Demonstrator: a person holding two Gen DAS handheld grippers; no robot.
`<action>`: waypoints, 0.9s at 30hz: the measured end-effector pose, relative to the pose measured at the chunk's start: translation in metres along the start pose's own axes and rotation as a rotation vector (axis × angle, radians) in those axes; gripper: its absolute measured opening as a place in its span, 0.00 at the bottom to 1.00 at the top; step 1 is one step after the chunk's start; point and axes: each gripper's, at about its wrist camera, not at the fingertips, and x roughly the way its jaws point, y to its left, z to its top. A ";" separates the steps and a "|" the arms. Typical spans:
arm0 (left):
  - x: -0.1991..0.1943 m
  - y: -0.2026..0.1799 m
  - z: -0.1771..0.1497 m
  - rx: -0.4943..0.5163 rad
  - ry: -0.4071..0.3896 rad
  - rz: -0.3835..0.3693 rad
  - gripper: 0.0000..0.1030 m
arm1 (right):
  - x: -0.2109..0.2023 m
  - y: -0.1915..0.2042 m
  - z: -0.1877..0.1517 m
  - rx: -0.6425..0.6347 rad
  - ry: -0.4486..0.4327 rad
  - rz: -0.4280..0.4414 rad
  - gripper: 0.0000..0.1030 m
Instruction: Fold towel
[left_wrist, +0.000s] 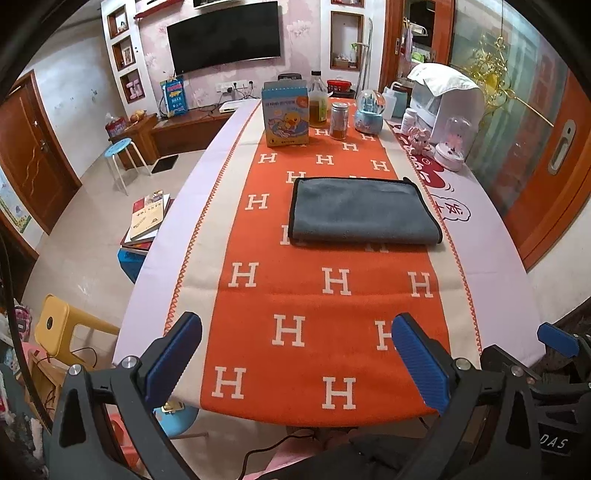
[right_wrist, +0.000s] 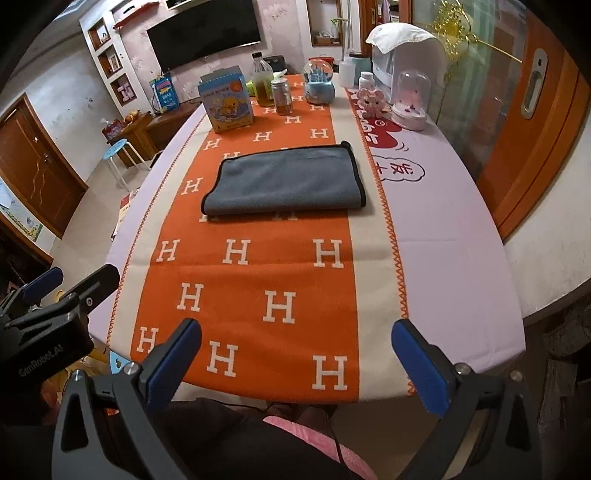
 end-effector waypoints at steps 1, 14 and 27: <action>0.001 0.000 0.000 0.001 0.003 -0.001 0.99 | 0.001 0.000 -0.001 0.001 0.005 -0.001 1.00; 0.011 0.000 -0.002 0.004 0.036 -0.006 0.99 | 0.010 0.004 0.002 -0.009 0.037 -0.004 1.00; 0.013 0.003 -0.005 -0.002 0.054 -0.002 0.99 | 0.015 0.009 0.000 -0.028 0.061 0.000 1.00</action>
